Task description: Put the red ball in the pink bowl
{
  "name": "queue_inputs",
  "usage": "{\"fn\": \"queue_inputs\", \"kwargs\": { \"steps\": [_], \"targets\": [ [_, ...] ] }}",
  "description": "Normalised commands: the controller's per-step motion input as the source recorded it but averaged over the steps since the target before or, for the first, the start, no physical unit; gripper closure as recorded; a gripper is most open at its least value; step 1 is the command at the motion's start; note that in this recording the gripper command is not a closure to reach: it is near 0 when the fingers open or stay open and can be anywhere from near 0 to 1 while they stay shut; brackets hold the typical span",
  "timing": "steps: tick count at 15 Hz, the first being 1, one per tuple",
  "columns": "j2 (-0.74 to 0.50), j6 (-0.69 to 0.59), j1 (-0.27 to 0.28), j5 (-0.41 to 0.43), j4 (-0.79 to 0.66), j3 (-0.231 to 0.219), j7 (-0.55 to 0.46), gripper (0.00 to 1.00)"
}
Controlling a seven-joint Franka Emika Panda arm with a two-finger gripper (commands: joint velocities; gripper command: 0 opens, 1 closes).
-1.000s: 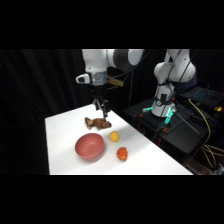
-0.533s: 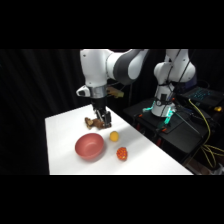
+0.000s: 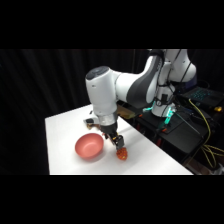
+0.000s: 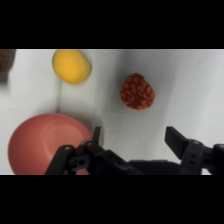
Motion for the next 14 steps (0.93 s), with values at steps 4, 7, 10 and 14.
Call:
{"fn": "queue_inputs", "kwargs": {
  "steps": [4, 7, 10, 14],
  "targets": [
    [0.06, 0.01, 0.035, 0.063, 0.0, 0.027, 0.0, 0.0],
    [0.05, 0.07, -0.033, 0.125, -0.09, 0.03, -0.06, 0.0],
    [0.11, 0.09, -0.061, 0.181, -0.05, 0.062, -0.12, 0.0],
    [0.2, 0.08, -0.087, 0.229, 0.06, 0.122, -0.2, 0.0]
  ]
}}
